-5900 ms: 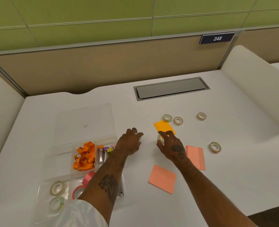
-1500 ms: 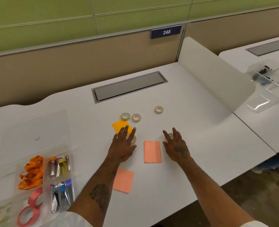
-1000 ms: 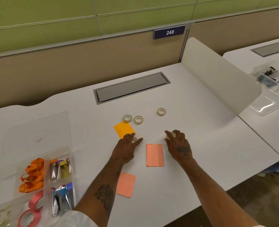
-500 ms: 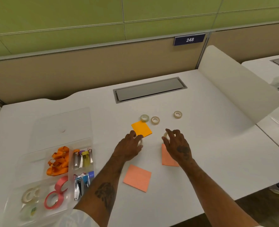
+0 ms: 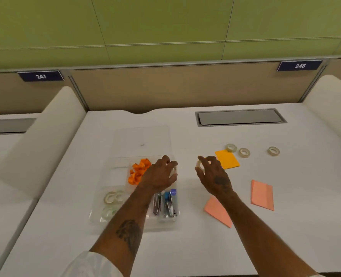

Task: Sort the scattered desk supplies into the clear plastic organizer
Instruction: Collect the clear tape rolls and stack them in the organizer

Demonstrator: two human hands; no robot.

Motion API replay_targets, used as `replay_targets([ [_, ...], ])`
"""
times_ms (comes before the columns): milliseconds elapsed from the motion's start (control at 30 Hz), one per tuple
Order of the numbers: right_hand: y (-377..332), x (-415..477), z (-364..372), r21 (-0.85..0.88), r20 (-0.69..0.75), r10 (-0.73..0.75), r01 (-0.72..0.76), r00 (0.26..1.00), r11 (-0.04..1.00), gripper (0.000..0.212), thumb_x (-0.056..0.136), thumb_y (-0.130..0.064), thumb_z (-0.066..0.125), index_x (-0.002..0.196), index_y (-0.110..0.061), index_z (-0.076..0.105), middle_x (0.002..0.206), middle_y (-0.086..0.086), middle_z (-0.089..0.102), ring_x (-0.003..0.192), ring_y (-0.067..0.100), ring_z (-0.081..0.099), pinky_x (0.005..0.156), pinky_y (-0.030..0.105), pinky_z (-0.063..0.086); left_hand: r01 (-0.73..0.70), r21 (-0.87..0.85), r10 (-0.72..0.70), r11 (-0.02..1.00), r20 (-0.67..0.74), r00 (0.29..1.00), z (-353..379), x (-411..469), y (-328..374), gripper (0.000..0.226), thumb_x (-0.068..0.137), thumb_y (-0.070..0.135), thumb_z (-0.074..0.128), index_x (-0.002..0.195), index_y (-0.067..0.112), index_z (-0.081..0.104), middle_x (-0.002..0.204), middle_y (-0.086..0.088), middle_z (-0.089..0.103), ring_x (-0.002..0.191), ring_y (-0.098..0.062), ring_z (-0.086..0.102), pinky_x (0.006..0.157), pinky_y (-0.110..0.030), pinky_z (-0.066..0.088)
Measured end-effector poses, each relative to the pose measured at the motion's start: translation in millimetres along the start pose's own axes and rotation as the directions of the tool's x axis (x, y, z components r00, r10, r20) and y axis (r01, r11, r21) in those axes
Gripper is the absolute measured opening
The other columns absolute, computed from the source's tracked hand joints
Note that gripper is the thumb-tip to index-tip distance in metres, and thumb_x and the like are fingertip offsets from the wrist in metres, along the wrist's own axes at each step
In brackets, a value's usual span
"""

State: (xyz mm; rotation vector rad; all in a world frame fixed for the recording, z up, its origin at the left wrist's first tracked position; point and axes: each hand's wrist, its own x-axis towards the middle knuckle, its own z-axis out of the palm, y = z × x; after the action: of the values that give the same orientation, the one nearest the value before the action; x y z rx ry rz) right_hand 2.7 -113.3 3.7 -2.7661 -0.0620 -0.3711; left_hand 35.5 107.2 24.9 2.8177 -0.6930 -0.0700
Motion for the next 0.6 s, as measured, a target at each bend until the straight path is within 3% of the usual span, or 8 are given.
replay_targets([
  [200, -83, -3, 19, 0.009, 0.101, -0.061, 0.060, 0.993, 0.998, 0.047, 0.097, -0.042, 0.047, 0.140, -0.023, 0.045, 0.130, 0.009, 0.048, 0.113, 0.026, 0.050, 0.079, 0.036, 0.051, 0.066, 0.022, -0.065, 0.998, -0.034, 0.997, -21, -64, -63, 0.048, 0.092, 0.043, 0.050, 0.136, 0.025, 0.046, 0.132, -0.004, 0.043, 0.109, -0.025, 0.053, 0.081, -0.039, 0.052],
  [367, -146, -10, 39, 0.043, 0.120, -0.139, 0.135, 0.983, 0.990, 0.048, 0.095, -0.039, 0.050, 0.139, -0.022, 0.046, 0.129, 0.009, 0.050, 0.113, 0.027, 0.051, 0.078, 0.039, 0.054, 0.133, 0.041, -0.131, 0.990, -0.048, 0.990, -33, -112, -110, 0.049, 0.094, 0.043, 0.048, 0.140, 0.026, 0.043, 0.134, -0.005, 0.041, 0.113, -0.026, 0.051, 0.083, -0.040, 0.050],
  [600, -215, -22, 60, 0.110, 0.087, -0.241, 0.231, 0.967, 0.967, 0.046, 0.090, -0.028, 0.059, 0.133, -0.012, 0.054, 0.129, 0.018, 0.054, 0.113, 0.037, 0.055, 0.089, 0.047, 0.052, 0.200, 0.019, -0.199, 0.980, -0.012, 0.980, -36, -166, -154, 0.050, 0.093, 0.045, 0.049, 0.139, 0.024, 0.043, 0.134, -0.003, 0.041, 0.114, -0.024, 0.051, 0.086, -0.041, 0.050],
])
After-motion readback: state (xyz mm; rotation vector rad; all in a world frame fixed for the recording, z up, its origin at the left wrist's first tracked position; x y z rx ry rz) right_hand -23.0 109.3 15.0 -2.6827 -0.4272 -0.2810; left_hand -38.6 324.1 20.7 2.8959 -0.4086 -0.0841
